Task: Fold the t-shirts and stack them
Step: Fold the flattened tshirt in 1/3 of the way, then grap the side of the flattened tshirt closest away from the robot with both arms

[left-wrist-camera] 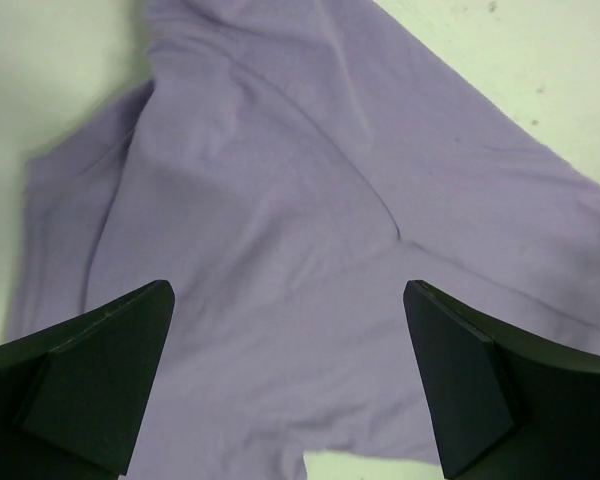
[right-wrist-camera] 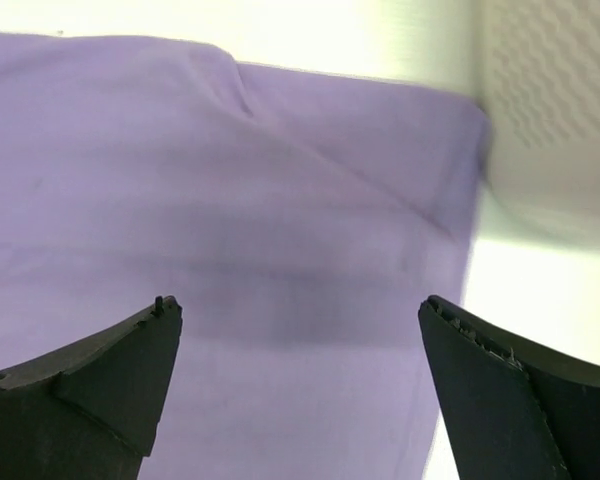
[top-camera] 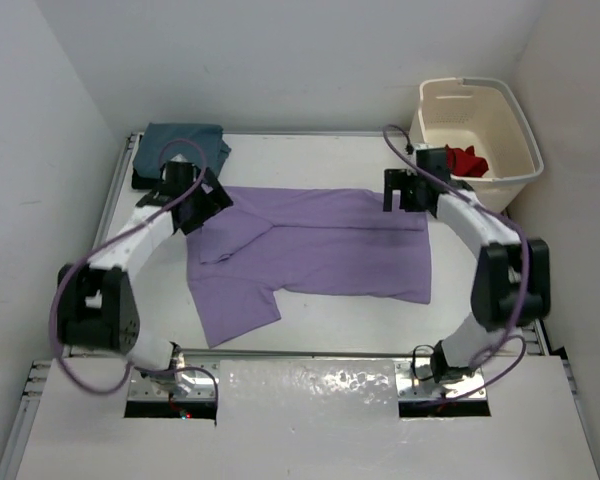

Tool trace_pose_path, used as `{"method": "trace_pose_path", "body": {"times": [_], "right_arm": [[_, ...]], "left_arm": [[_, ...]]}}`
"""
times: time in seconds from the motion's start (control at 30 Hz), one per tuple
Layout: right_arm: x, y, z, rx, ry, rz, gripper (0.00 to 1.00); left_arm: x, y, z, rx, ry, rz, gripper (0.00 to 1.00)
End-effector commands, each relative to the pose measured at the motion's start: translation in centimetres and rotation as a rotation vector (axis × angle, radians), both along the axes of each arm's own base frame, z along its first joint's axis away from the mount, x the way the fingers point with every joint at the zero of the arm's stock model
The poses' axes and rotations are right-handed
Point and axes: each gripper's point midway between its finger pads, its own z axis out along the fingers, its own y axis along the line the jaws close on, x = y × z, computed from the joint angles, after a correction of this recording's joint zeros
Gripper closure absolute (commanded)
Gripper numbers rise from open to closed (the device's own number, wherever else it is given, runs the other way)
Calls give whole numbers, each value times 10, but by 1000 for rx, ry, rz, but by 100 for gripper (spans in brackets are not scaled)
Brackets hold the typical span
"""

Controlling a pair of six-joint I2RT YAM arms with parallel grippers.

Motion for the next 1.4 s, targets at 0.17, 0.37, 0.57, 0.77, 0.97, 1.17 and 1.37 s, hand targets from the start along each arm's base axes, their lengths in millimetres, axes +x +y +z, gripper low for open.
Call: {"method": "trace_pose_path", "body": {"times": [0.17, 0.37, 0.57, 0.77, 0.97, 1.17, 1.37], "right_arm": [[-91, -27, 6, 9, 6, -231, 1], [-144, -40, -18, 13, 50, -316, 1], [-160, -38, -33, 56, 109, -328, 1], [-163, -41, -37, 61, 122, -347, 1], [-174, -50, -41, 27, 151, -371, 1], [-186, -50, -48, 34, 177, -365, 1], [-200, -44, -61, 58, 226, -354, 1]], "left_arm": [[-151, 5, -38, -71, 295, 120, 0], [-237, -19, -73, -220, 486, 88, 0], [-275, -33, -100, -188, 635, 3, 0], [-284, -27, -115, -118, 725, -18, 18], [-276, -22, -119, -89, 698, 9, 54], [-260, -13, -119, -25, 640, 23, 61], [-250, -20, -116, -59, 609, 5, 100]]}}
